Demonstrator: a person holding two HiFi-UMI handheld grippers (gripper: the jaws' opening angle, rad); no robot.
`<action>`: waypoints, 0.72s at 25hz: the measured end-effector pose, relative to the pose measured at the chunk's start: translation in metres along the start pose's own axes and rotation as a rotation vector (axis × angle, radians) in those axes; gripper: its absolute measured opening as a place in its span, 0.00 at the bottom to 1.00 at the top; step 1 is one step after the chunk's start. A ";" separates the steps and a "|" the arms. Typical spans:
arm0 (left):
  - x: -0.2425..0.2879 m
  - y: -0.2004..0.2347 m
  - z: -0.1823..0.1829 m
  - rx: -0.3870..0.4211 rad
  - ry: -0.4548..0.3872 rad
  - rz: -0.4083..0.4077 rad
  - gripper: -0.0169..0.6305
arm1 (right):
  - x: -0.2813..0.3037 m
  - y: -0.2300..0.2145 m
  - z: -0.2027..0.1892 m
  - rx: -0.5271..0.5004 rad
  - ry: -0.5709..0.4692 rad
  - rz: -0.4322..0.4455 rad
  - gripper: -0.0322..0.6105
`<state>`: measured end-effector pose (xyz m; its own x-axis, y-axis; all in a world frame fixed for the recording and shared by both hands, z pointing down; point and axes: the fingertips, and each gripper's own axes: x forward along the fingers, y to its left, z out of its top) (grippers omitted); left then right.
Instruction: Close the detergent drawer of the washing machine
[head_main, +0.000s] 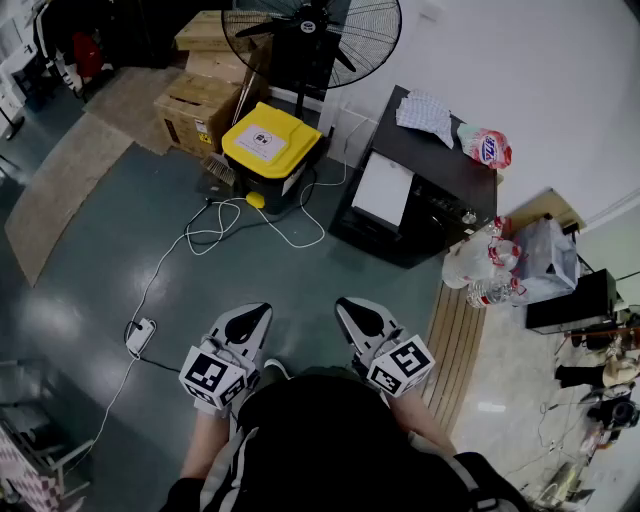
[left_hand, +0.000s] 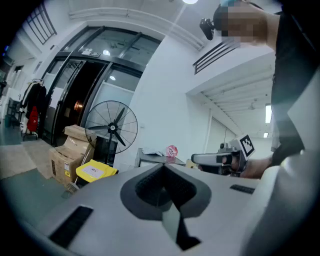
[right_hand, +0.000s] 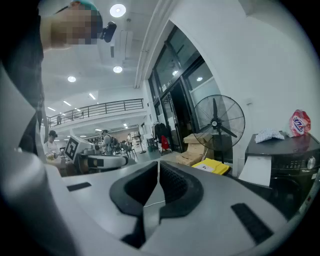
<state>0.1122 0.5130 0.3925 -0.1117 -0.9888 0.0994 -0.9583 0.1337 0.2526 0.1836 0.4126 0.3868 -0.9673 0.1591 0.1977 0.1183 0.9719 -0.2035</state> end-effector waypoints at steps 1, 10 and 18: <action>-0.004 0.004 -0.002 -0.003 -0.004 -0.005 0.04 | 0.004 0.003 0.000 0.001 0.002 0.001 0.09; -0.021 0.032 -0.019 -0.038 0.011 -0.004 0.04 | 0.026 0.001 -0.008 0.125 -0.022 -0.033 0.09; 0.007 0.062 -0.036 -0.056 0.057 0.039 0.04 | 0.054 -0.045 -0.021 0.164 -0.006 -0.044 0.09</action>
<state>0.0615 0.5166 0.4431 -0.1319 -0.9776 0.1641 -0.9370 0.1769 0.3011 0.1312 0.3810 0.4265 -0.9722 0.1159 0.2037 0.0386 0.9365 -0.3485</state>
